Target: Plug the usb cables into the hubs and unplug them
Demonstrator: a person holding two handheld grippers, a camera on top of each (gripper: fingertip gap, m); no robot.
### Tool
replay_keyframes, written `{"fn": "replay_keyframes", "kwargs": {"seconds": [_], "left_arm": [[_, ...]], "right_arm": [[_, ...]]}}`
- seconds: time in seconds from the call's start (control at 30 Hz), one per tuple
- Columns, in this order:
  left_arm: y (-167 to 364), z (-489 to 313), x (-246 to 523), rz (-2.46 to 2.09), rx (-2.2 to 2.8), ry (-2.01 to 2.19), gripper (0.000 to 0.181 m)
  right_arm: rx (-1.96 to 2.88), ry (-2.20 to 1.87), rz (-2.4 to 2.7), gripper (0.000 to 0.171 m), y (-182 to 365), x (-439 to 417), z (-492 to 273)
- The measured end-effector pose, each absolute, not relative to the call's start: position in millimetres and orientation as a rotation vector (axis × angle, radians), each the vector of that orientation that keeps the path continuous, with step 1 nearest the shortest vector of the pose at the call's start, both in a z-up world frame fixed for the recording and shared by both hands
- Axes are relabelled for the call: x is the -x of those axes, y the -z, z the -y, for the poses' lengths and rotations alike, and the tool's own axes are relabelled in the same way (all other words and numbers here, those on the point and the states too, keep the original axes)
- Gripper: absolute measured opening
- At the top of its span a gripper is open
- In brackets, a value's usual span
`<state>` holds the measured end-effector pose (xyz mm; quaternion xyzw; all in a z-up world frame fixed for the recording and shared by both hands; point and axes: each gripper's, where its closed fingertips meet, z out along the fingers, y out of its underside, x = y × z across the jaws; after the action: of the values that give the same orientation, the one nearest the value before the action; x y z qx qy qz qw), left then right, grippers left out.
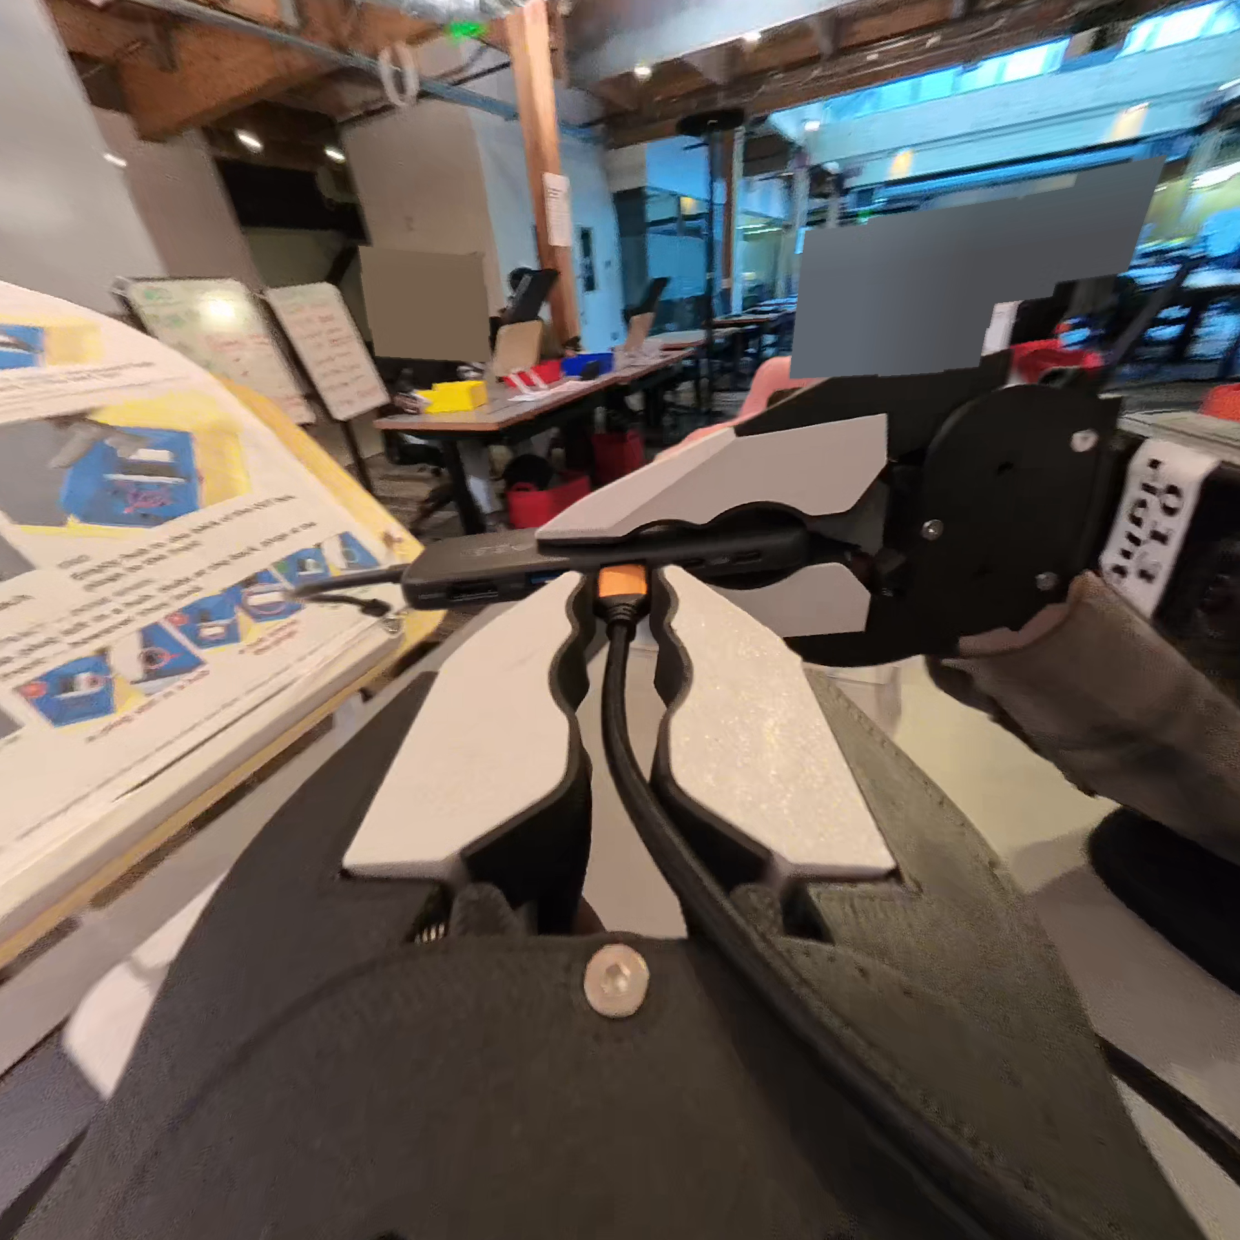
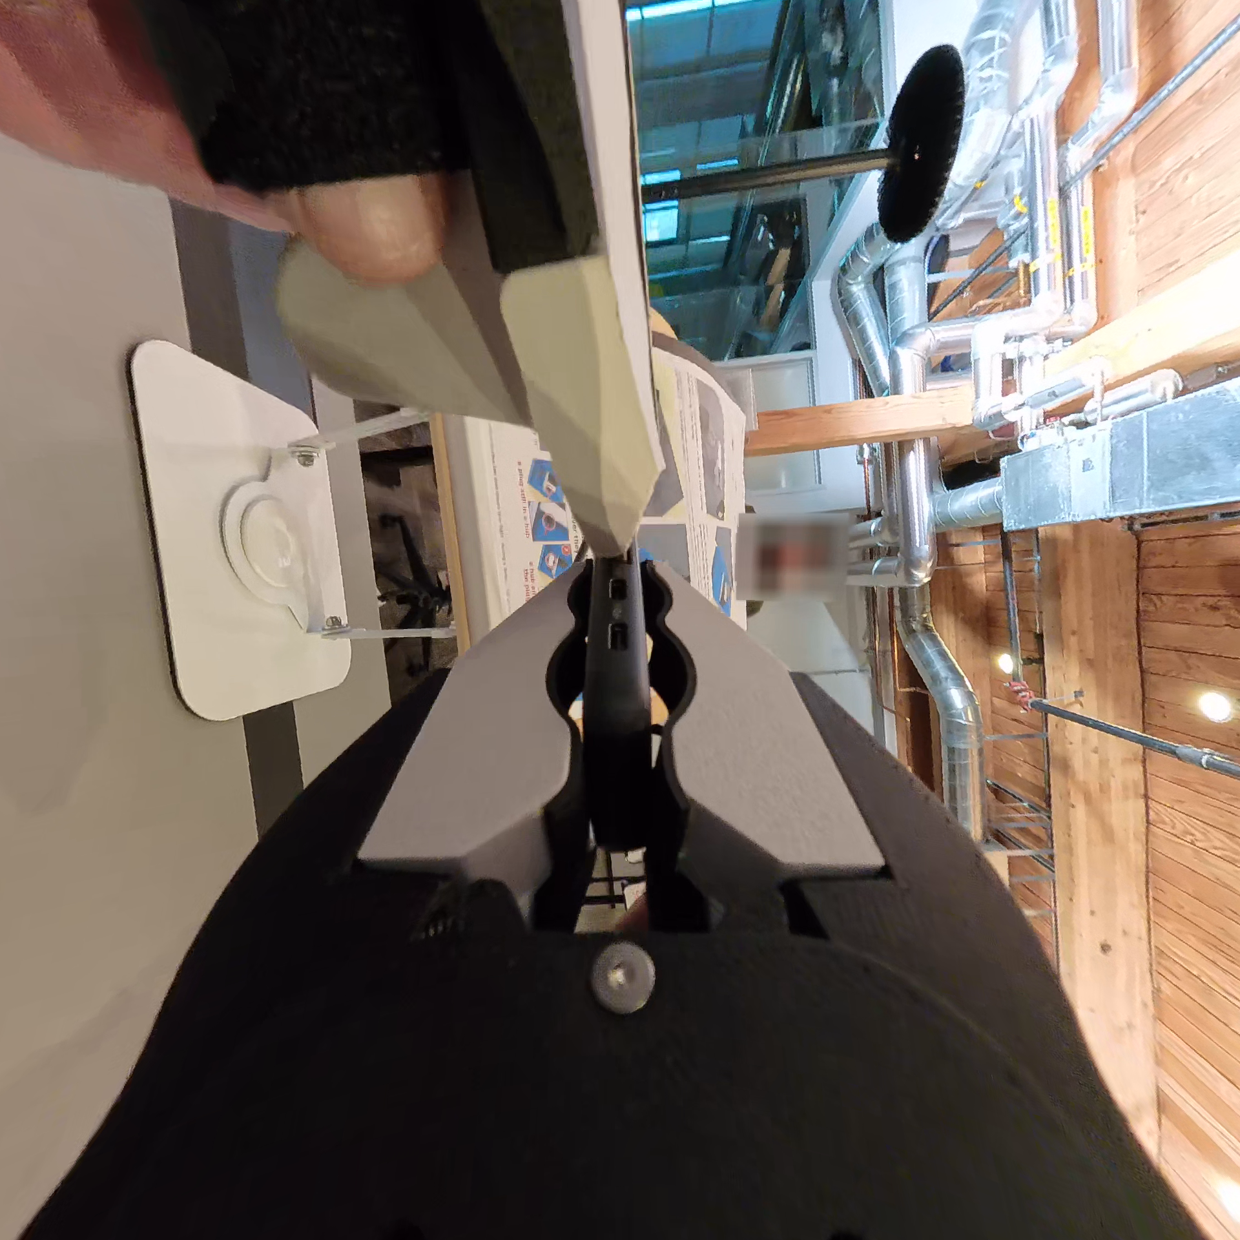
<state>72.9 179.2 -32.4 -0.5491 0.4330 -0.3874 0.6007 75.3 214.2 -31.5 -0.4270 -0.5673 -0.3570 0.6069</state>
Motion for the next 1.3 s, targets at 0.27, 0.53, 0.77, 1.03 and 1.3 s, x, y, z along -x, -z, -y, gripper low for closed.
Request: {"fn": "replay_keyframes", "kwargs": {"seconds": [0.27, 0.53, 0.77, 1.03, 1.3], "left_arm": [[41.2, -189.9, -73.4, -0.960, 1.349, 0.774, 0.016], [31.4, -174.5, -68.0, -1.083, 1.200, 0.964, 0.016], [39.0, -189.5, -69.4, -1.027, 1.291, 0.750, 0.016], [27.0, -175.4, -63.5, -1.074, 1.171, 0.956, 0.016], [27.0, -180.1, -64.1, -1.073, 1.193, 0.679, 0.016]], "right_arm": [[1.021, 0.916, 1.307, 0.010, 39.3, -79.7, -224.8], [0.960, 0.840, 1.318, 0.010, 30.9, -71.3, -210.7], [1.032, 0.912, 1.277, 0.010, 37.8, -77.5, -225.1], [0.950, 0.866, 1.262, 0.010, 25.5, -69.5, -211.9], [1.045, 0.934, 1.234, 0.009, 31.6, -89.5, -229.3]]}}
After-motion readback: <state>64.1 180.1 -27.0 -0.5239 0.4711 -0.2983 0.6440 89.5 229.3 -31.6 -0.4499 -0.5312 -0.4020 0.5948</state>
